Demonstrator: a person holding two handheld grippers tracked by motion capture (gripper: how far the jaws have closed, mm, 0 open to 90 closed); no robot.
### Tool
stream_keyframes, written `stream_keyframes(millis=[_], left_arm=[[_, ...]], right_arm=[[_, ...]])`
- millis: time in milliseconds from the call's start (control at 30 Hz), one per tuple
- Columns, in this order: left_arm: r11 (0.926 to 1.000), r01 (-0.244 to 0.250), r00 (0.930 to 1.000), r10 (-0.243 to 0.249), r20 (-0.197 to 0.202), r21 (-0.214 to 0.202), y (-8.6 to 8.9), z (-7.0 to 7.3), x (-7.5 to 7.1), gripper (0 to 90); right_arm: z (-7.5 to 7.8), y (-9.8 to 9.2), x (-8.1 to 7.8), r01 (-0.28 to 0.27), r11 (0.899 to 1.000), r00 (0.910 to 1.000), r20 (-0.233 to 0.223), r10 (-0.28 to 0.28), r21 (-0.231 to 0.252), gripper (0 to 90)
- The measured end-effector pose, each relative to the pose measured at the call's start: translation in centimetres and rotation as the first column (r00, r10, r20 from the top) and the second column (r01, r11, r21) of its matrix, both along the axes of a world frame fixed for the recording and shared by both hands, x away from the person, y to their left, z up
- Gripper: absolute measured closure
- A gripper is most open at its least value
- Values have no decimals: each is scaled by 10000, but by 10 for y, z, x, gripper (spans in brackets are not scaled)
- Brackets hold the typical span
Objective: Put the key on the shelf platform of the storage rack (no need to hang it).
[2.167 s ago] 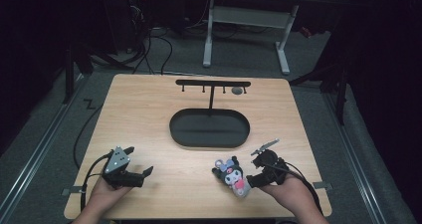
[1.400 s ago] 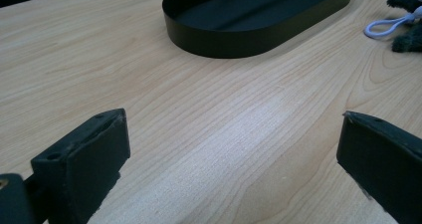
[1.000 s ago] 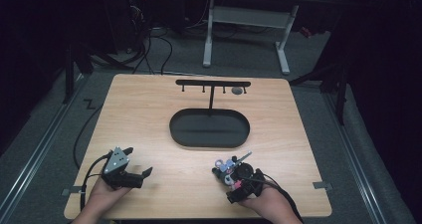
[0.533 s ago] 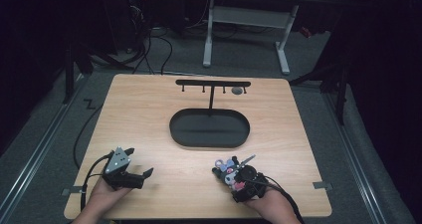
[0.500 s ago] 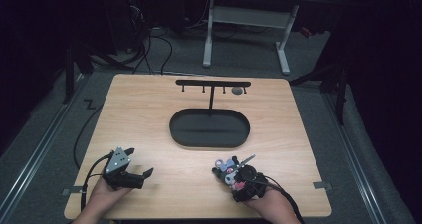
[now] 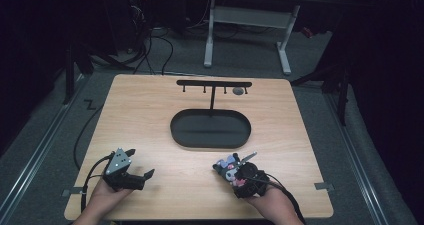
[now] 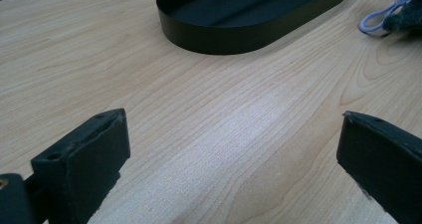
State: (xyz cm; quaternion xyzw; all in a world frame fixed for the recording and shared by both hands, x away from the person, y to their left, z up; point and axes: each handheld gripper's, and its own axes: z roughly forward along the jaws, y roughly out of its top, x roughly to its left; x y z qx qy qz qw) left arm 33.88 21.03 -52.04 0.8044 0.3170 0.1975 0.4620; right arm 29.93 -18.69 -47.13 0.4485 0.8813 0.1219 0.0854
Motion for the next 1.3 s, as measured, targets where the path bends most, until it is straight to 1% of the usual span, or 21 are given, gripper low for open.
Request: stream_keyframes(millis=[167, 267, 467, 533, 567, 600, 800, 900, 967, 1033, 1067, 1167, 1233, 1300], left_arm=[[10000, -7, 10000, 7, -22, 10, 0, 0, 0, 11], [10000, 0, 10000, 0, -30, 17, -1, 0, -1, 11], [10000, 13, 10000, -13, -49, 5, 0, -1, 0, 11], [10000, 21, 10000, -21, -48, -4, 0, -1, 0, 11], [10000, 22, 10000, -22, -40, -20, 0, -1, 0, 11], [10000, 28, 10000, -29, -50, -35, -1, -1, 0, 11], [9999, 140, 9999, -140, -80, -51, -4, -1, 1, 12], [9998, 141, 9999, -142, -64, -105, -4, -1, 2, 12], [9998, 148, 9999, -148, -55, -129, -4, -1, 2, 12], [9998, 135, 9999, -136, -71, -178, -3, -1, 2, 12], [9997, 138, 9999, -139, -46, -204, -3, 0, 2, 12], [9996, 220, 9998, -221, -12, -148, -4, 0, 1, 12], [9997, 195, 9998, -196, -70, -160, -4, 0, 1, 12], [9996, 177, 9998, -177, -7, -197, -4, 0, 0, 12]], right_arm=[[11, -2, 3, 99, 9999, 9996, 269, -101, 85, 481], [15, -3, 5, 149, 9998, 9994, 318, -153, 135, 481], [20, -6, 7, 216, 9997, 9985, 501, -223, 146, 481], [22, -7, 9, 263, 9994, 9982, 537, -275, 221, 481], [23, -8, 9, 371, 9991, 9980, 509, -382, 215, 481], [24, -8, 10, 334, 9993, 9980, 527, -344, 190, 481], [29, -13, 12, 554, 9972, 9960, 676, -588, 508, 481], [31, -15, 13, 591, 9967, 9955, 710, -629, 550, 481], [32, -16, 15, 641, 9969, 9953, 702, -673, 459, 481], [34, -18, 17, 653, 9970, 9949, 741, -683, 411, 481], [36, -20, 18, 755, 9958, 9938, 774, -794, 522, 481], [39, -22, 21, 860, 9944, 9920, 870, -912, 616, 482], [40, -23, 25, 950, 9934, 9911, 877, -1005, 650, 482], [41, -23, 29, 949, 9934, 9905, 938, -1007, 647, 482]])
